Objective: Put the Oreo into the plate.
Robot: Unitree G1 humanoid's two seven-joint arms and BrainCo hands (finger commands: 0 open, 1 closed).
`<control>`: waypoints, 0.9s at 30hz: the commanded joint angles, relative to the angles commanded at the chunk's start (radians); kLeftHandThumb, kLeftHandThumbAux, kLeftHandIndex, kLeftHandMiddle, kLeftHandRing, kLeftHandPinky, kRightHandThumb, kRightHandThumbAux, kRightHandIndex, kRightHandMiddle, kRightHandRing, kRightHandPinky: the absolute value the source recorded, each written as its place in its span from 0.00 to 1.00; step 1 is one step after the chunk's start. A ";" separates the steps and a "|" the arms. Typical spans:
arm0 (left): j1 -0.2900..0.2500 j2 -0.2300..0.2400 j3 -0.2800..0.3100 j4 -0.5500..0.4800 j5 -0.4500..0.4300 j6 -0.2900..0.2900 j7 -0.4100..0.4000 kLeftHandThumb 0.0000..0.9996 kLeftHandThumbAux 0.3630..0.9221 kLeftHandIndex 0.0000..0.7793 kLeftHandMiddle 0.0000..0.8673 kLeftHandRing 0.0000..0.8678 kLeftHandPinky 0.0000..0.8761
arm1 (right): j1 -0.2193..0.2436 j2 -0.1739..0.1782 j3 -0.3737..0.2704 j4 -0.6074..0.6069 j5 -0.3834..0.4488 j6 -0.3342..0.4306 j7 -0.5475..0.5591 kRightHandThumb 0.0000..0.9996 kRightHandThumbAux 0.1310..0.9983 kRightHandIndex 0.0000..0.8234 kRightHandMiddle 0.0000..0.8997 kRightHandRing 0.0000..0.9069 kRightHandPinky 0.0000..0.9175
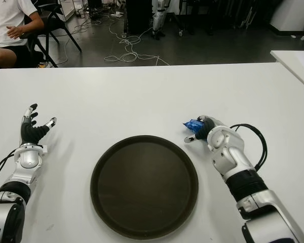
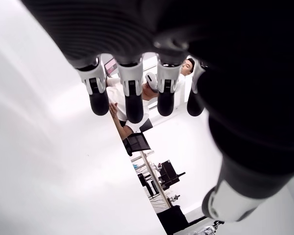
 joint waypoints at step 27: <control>0.004 -0.001 -0.001 -0.005 0.001 -0.018 0.000 0.00 0.78 0.08 0.12 0.10 0.08 | -0.017 0.033 0.039 0.058 -0.059 -0.010 -0.053 0.00 0.68 0.08 0.12 0.06 0.00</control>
